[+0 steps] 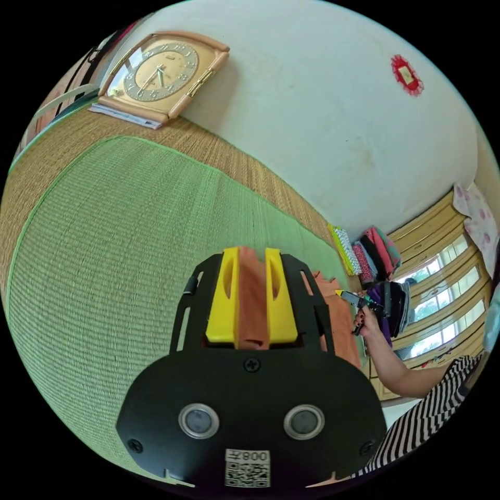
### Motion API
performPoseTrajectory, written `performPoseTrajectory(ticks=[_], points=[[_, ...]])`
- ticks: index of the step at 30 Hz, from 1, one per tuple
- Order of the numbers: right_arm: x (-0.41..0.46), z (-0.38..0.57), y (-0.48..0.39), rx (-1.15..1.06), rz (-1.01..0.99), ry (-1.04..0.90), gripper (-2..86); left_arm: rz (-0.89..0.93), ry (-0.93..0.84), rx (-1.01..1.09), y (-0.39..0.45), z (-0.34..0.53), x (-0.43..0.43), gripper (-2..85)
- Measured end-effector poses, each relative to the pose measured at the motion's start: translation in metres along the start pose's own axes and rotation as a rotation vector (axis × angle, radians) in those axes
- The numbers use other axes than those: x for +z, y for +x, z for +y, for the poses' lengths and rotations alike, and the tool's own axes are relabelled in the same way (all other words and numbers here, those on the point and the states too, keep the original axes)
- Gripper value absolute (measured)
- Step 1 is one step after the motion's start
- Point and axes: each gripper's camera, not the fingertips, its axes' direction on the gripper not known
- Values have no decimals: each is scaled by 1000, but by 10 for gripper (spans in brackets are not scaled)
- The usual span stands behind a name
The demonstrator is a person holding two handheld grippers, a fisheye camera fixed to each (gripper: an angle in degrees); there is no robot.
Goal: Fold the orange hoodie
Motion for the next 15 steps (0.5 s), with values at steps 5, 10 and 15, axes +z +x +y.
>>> performPoseTrajectory(ticks=[5, 10, 15], points=[[9, 5, 4, 19, -16, 1, 1, -14, -200, -36, -15, -14, 25, 65], [16, 10, 8, 25, -37, 7, 0, 68, -104, -73, -20, -7, 0, 39], [23, 16, 11, 39, -58, 16, 0, 143, -76, -191, -43, 11, -3, 38]])
